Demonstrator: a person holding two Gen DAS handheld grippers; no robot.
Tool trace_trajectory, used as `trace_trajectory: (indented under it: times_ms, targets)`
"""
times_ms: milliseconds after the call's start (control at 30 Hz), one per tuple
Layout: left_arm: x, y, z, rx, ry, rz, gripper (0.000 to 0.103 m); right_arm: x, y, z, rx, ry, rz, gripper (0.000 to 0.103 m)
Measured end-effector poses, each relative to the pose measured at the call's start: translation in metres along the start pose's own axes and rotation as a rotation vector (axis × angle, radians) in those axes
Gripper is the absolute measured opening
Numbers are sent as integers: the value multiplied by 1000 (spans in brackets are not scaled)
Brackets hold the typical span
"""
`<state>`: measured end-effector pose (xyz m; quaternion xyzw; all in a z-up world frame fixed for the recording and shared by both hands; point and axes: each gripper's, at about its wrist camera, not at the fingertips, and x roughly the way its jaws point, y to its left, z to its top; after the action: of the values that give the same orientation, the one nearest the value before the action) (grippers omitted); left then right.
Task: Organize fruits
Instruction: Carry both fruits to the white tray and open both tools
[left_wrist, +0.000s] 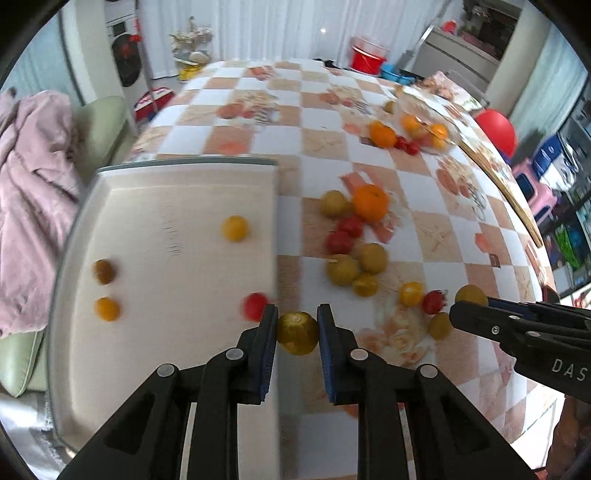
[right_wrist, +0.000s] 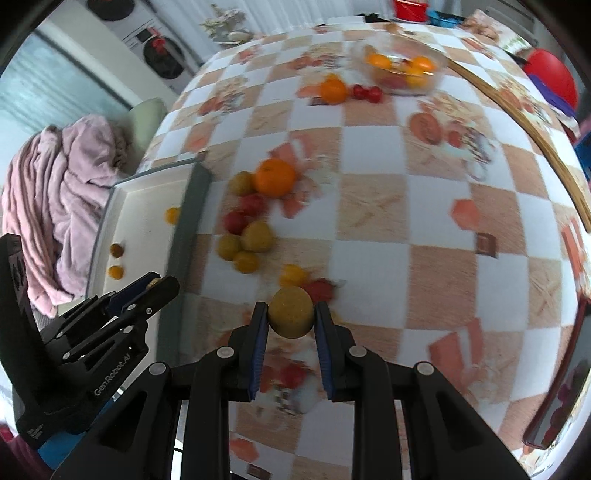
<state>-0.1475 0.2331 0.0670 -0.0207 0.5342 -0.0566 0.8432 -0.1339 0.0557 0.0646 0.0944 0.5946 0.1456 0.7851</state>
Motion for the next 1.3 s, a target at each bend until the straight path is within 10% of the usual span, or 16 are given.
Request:
trace_trajectory:
  times_ms: [567, 1200, 1300]
  targets:
    - [-8, 118, -42, -157, 31, 218, 23, 61, 125, 18, -215, 73, 114, 27]
    - [5, 124, -56, -107, 65, 306, 24, 109, 155, 16, -303, 129, 43, 33]
    - [3, 125, -56, -106, 54, 319, 72, 108, 159, 18, -308, 129, 64, 52]
